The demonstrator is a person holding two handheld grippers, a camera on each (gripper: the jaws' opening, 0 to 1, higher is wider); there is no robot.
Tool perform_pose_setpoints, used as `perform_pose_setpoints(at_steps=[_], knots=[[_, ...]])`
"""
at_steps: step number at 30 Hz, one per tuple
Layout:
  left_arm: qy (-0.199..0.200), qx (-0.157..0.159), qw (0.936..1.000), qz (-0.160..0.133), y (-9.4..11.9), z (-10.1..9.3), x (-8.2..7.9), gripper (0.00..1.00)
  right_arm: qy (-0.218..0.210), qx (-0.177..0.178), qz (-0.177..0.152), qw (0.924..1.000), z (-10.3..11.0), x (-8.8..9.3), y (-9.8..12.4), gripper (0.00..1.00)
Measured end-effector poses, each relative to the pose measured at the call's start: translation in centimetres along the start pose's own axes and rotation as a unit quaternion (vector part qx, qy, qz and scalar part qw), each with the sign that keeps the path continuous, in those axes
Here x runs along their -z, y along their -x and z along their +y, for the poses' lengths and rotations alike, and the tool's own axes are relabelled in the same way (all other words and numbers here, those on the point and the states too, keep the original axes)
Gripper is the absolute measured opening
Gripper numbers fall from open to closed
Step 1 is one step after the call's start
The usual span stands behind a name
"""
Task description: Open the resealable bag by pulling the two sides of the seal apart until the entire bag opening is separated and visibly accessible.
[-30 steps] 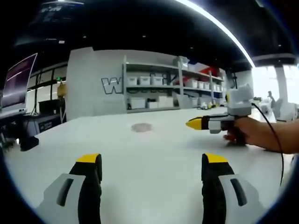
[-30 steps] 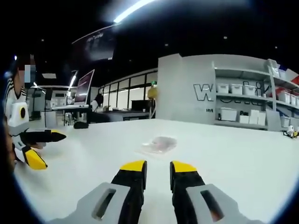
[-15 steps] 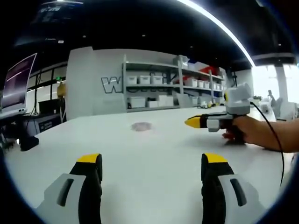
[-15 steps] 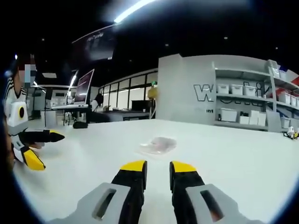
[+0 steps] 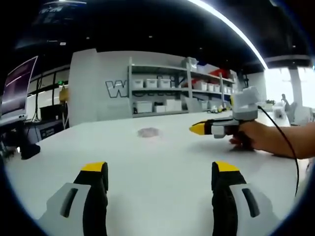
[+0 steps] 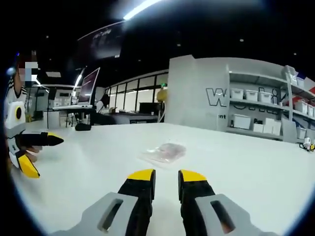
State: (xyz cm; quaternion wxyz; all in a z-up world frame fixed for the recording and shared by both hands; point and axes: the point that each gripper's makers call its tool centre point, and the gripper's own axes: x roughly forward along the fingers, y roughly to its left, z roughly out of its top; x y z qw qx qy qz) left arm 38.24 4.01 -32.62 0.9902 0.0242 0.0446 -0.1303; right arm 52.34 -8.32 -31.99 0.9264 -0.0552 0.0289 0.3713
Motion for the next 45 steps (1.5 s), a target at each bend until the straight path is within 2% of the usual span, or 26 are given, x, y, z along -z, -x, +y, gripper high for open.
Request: perform_pose_setpoints(at_steps=[45], knots=[[0.001,0.003,1.0,0.001,-0.3,0.5,0.0,0.85,0.016,-0.01,0.015,0.9997,0.5,0.4,-1.3,0.15]])
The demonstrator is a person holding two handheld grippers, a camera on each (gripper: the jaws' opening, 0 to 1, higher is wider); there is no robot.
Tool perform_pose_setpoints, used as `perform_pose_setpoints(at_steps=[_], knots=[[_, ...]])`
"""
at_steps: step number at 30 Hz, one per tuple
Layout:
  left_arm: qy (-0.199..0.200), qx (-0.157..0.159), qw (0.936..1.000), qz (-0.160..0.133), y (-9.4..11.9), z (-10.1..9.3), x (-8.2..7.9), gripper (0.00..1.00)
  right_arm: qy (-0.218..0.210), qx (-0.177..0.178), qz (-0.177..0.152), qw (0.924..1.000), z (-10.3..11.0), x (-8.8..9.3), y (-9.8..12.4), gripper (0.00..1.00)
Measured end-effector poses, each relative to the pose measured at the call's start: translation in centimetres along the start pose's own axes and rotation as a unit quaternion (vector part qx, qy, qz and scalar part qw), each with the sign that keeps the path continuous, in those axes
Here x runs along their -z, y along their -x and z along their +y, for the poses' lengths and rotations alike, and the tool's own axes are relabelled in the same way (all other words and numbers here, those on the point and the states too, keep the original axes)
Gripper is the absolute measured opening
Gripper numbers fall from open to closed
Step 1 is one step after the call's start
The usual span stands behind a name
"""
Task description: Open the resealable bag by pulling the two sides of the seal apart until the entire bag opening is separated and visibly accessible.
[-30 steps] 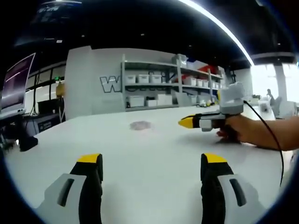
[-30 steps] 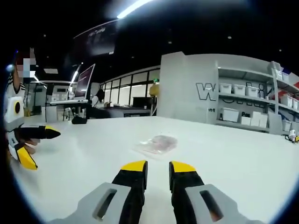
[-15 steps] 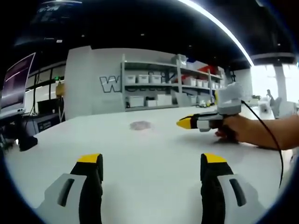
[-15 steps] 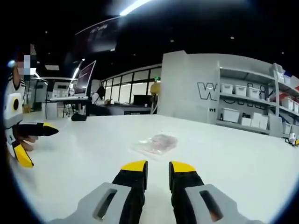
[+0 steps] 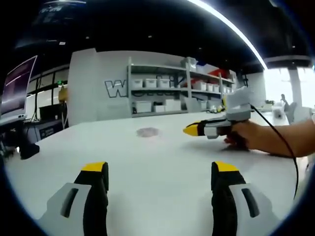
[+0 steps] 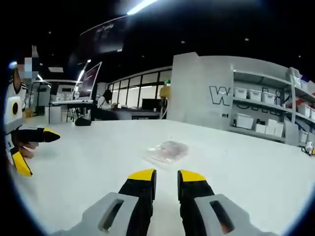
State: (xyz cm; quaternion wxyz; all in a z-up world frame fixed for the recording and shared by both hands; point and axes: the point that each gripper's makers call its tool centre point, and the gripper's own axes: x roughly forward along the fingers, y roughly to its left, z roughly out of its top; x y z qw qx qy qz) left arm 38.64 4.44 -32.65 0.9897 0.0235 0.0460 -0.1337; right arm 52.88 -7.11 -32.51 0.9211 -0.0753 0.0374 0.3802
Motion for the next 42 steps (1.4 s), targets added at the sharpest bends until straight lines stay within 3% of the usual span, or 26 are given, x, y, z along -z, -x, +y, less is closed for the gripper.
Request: perform_pose_setpoints(at_steps=[42], knots=[[0.0,0.001,1.0,0.0,0.1,-0.2,0.0,0.84,0.016,-0.008,0.014,0.9997,-0.5,0.2,-2.0,0.13]])
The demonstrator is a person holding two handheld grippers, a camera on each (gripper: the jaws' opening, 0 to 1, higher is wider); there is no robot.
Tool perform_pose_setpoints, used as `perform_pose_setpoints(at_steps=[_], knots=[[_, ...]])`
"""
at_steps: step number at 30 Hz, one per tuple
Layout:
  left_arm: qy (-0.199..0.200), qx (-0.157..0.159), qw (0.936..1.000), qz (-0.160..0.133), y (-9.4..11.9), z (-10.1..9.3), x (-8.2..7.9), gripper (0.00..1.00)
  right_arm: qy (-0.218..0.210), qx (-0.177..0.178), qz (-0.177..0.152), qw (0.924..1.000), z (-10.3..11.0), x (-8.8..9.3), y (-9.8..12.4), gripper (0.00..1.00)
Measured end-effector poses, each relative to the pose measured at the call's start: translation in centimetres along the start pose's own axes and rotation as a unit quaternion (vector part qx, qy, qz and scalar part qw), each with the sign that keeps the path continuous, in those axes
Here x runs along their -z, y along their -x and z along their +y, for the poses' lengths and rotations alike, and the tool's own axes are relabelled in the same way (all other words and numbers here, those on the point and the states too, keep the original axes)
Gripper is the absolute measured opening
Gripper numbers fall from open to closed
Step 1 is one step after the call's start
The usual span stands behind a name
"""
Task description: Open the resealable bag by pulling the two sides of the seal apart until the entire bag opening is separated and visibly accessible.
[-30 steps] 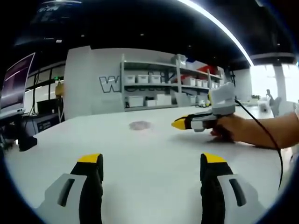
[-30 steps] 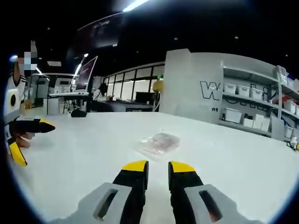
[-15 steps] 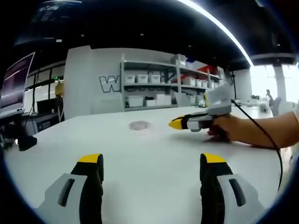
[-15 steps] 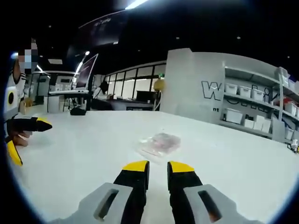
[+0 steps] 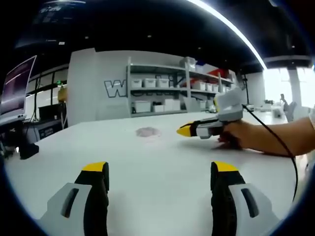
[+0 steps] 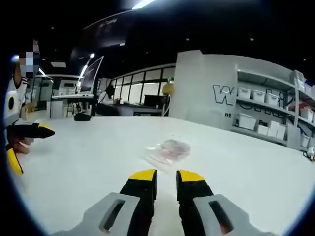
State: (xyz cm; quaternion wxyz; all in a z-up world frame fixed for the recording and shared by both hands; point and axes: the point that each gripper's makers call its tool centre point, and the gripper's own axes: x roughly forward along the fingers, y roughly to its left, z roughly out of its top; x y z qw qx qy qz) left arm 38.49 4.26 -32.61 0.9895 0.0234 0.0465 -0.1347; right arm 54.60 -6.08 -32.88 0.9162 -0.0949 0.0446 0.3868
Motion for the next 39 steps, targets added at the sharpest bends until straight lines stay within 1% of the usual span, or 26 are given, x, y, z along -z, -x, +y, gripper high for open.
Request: perform_pose_setpoints(at_steps=[23,29,39], knots=[[0.001,0.001,1.0,0.001,0.0,0.1,0.0,0.84,0.014,-0.005,0.012,0.9998,-0.5,0.1,-2.0,0.13],[0.002,0.002,1.0,0.001,0.0,0.1,0.0,0.84,0.02,-0.008,0.017,0.9996,-1.0,0.2,-3.1,0.13],[0.003,0.002,1.0,0.002,0.0,0.0,0.1,0.84,0.026,-0.013,0.029,0.9992,-0.9,0.8,-4.0,0.13]])
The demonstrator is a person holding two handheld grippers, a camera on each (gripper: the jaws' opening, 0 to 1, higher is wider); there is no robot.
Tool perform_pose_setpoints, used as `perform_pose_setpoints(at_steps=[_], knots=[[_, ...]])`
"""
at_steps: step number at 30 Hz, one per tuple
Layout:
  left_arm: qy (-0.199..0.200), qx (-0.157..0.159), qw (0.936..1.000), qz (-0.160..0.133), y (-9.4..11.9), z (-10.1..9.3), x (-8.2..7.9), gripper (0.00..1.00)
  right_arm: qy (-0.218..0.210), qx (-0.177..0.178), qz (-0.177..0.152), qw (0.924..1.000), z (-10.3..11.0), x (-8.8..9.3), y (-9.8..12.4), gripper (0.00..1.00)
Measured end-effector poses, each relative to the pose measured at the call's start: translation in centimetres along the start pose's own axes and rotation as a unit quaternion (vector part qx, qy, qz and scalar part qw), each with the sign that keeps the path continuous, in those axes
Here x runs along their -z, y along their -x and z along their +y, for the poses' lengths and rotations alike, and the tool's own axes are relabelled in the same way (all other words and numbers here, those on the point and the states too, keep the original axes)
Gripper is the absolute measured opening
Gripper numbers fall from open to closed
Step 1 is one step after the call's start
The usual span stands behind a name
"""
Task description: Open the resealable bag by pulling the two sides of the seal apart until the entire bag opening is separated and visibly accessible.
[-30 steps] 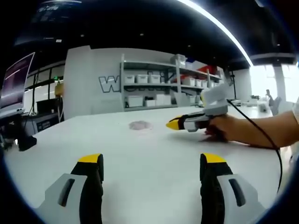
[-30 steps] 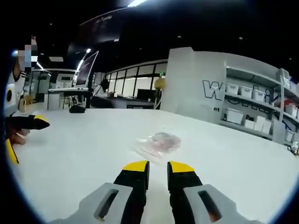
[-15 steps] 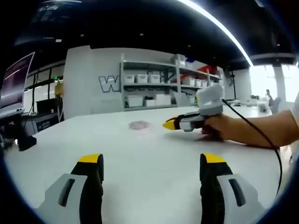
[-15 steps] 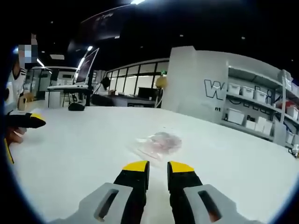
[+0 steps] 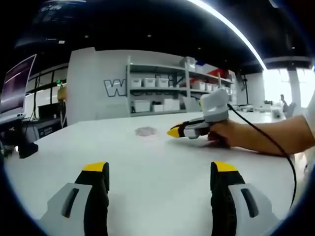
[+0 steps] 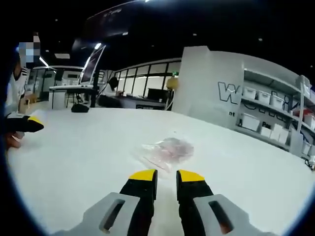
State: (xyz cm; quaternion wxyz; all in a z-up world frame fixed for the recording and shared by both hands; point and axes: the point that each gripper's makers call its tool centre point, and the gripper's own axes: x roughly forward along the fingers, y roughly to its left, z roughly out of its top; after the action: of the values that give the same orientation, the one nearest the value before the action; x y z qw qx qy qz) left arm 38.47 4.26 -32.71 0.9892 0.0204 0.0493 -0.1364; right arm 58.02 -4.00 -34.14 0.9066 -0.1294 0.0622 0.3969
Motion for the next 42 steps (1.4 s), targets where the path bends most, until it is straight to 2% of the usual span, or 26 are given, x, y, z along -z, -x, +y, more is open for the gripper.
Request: perform_pose_setpoints(at_steps=[14,27,35,39,42], knots=[[0.0,0.0,1.0,0.001,0.0,-0.2,0.1,0.83,0.015,-0.001,0.02,0.9997,-0.2,0.8,-0.6,0.14],[0.004,-0.001,1.0,-0.001,0.0,-0.2,0.1,0.83,0.039,-0.014,0.07,0.9967,-0.6,1.4,-1.3,0.14],[0.009,0.0,1.0,-0.002,0.1,-0.2,0.1,0.82,0.065,-0.002,0.076,0.995,-1.1,1.2,-1.9,0.13],[0.01,-0.001,0.9999,-0.002,0.1,-0.2,0.2,0.82,0.074,0.006,0.064,0.9951,-1.4,0.6,-2.1,0.13],[0.011,-0.001,0.9999,-0.002,0.1,-0.2,0.2,0.82,0.093,0.01,0.068,0.9934,-1.4,0.8,-2.1,0.13]])
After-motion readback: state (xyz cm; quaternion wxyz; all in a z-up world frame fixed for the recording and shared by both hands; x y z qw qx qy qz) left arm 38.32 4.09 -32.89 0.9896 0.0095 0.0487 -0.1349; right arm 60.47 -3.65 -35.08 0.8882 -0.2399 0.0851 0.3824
